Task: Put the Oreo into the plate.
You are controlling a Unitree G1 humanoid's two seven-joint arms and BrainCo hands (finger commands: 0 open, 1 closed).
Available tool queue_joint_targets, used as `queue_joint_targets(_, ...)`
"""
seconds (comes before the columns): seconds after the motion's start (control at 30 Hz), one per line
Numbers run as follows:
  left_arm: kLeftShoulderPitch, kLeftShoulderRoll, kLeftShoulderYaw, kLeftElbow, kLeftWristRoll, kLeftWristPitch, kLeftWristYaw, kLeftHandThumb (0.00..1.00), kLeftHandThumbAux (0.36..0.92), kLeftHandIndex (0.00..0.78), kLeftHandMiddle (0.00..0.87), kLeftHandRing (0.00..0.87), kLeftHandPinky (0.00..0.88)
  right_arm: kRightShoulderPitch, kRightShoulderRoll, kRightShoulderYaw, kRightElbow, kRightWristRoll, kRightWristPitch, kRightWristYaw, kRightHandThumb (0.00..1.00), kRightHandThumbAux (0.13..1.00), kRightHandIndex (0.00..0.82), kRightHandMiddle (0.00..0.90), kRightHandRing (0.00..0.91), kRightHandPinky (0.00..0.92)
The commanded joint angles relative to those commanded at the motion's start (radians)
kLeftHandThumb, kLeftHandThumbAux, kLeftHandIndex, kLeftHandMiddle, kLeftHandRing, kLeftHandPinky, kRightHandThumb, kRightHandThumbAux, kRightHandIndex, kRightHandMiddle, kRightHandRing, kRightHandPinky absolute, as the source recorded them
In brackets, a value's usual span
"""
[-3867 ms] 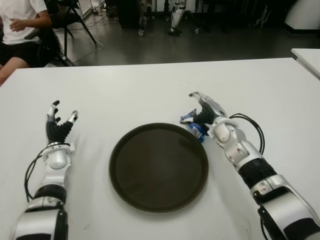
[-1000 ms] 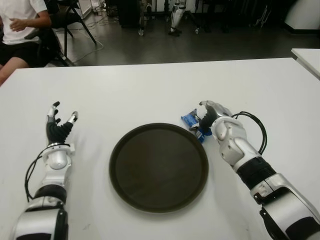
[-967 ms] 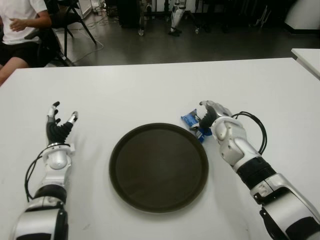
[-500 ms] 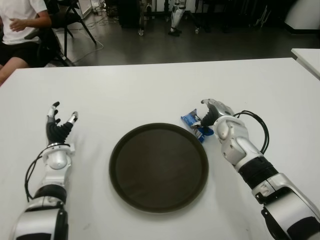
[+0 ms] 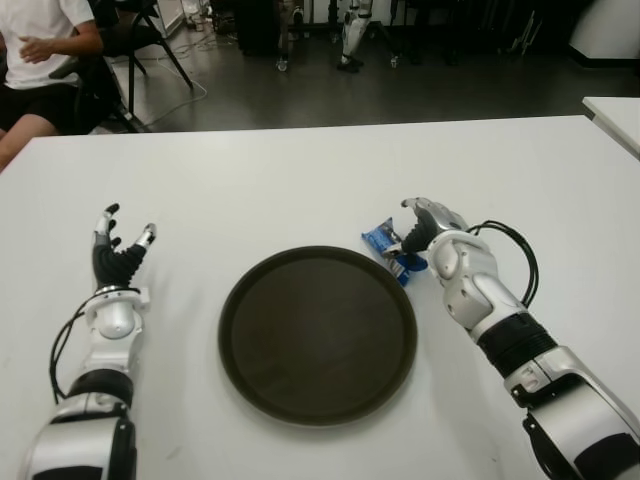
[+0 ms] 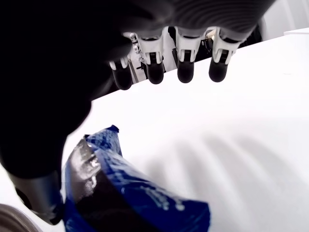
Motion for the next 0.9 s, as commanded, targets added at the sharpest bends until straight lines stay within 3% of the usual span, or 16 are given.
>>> queue_joint_targets(0.3, -0.004, 0.002, 0.000, 0.006, 0.000, 0.008, -0.004, 0.000, 0.674, 0.000, 0.000, 0.000, 0.000, -0.001, 0.001, 0.001, -0.001, 0.003, 0.004, 0.003, 0.000, 0.748, 0.000, 0.000, 0.000, 0.000)
queue_joint_targets(0.67, -0.002, -0.001, -0.003, 0.005, 0.005, 0.002, 0.009, 0.000, 0.633, 0.001, 0.000, 0.000, 0.000, 0.000, 0.003, -0.005, 0.005, 0.008, -0.005, -0.009, 0.000, 0.740, 0.000, 0.000, 0.000, 0.000)
queue_joint_targets(0.9, 0.000, -0.003, 0.002, 0.003, -0.001, -0.005, 0.005, 0.000, 0.647, 0.001, 0.000, 0.000, 0.000, 0.006, 0.003, -0.005, -0.005, 0.007, -0.006, -0.014, 0.000, 0.751, 0.000, 0.000, 0.000, 0.000)
